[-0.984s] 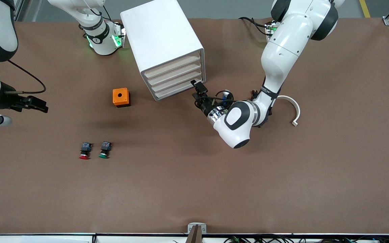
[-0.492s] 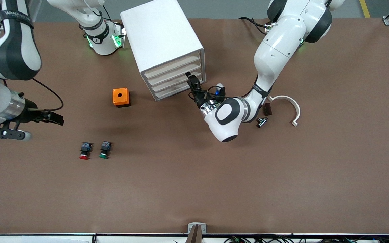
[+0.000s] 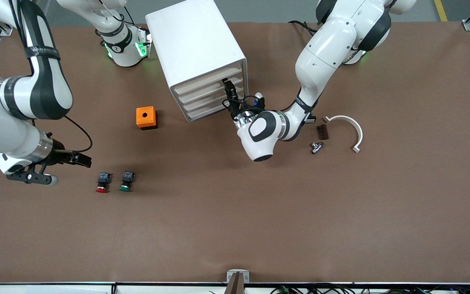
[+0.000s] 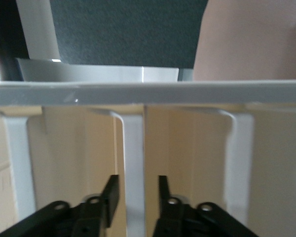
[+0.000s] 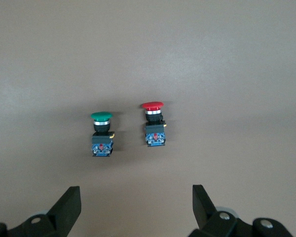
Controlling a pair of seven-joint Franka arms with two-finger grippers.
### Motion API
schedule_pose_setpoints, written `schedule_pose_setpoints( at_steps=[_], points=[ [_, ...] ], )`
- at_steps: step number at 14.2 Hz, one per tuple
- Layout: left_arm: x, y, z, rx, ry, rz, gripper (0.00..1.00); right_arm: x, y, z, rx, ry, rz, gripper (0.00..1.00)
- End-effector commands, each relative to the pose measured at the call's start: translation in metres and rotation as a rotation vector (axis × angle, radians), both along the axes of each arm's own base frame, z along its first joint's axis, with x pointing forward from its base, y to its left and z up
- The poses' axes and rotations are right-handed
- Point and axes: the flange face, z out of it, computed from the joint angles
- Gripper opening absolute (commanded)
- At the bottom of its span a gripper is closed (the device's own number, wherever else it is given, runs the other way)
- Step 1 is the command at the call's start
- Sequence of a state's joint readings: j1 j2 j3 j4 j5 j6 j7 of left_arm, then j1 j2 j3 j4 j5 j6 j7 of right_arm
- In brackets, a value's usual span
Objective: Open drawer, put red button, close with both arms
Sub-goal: 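Pull the drawer open with the left gripper while the right gripper reaches the red button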
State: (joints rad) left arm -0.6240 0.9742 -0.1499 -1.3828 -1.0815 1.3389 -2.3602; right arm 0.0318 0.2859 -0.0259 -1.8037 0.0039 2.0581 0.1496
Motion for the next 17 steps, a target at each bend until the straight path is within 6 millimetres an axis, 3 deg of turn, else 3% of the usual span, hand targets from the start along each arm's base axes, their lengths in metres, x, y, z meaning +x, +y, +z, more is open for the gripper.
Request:
schedule_pose_setpoints(
  at_steps=[1,8,14,17],
  points=[
    [-0.009,-0.004,0.006,0.002,0.044,-0.023,0.2,-0.005,-0.004,-0.021,-0.004,-0.024,-0.016,1.0],
    [-0.001,0.002,0.005,0.024,0.052,-0.004,0.02,0.008,-0.005,-0.098,-0.01,-0.026,-0.014,1.0],
    [0.032,0.026,0.005,0.018,0.056,0.072,0.01,0.008,-0.011,-0.131,-0.012,-0.047,-0.022,1.0],
    [0.052,0.044,0.004,0.01,0.053,0.116,0.01,0.001,-0.011,-0.166,-0.012,-0.088,-0.021,1.0]
  ],
)
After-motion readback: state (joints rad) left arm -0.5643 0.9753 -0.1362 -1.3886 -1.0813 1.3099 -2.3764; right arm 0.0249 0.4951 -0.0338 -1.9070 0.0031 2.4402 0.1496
